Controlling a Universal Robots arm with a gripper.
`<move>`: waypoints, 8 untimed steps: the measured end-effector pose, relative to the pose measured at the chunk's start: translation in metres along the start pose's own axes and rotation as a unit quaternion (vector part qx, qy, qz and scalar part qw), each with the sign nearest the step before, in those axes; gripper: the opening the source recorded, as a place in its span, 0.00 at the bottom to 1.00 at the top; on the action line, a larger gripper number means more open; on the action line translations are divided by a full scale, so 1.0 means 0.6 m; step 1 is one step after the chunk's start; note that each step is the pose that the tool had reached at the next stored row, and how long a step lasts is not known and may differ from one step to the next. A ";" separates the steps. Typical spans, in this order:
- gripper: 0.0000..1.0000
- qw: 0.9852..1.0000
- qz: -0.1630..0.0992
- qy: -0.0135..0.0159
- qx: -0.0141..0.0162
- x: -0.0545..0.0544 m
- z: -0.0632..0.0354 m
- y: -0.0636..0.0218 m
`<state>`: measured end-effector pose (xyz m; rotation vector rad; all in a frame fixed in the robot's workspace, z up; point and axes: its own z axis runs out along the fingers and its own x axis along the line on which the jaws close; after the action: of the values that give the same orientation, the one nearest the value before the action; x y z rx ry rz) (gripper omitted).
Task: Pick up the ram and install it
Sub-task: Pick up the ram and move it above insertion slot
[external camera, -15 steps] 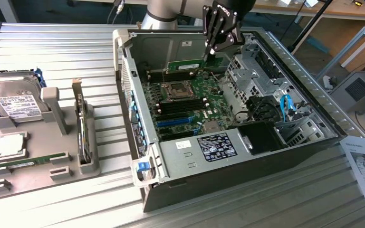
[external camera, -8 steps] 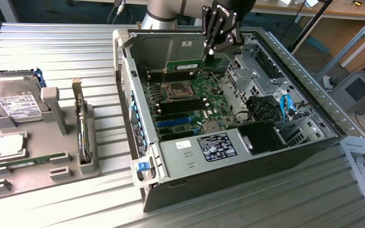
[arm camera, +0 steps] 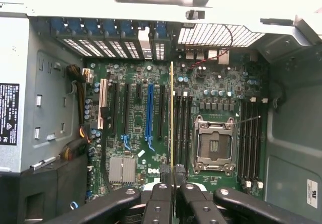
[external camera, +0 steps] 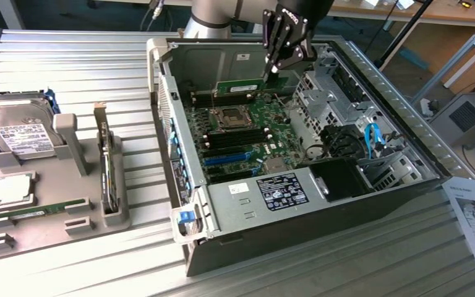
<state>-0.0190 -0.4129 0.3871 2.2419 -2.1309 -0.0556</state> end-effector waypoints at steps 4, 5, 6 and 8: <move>0.12 1.000 0.000 0.000 0.000 0.000 0.007 -0.001; 0.12 1.000 0.000 0.000 0.000 0.000 0.010 -0.001; 0.12 1.000 0.000 0.000 0.000 0.000 0.012 -0.002; 0.12 1.000 0.000 0.000 0.000 0.000 0.016 -0.002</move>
<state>-0.0182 -0.4129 0.3776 2.2420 -2.1308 -0.0555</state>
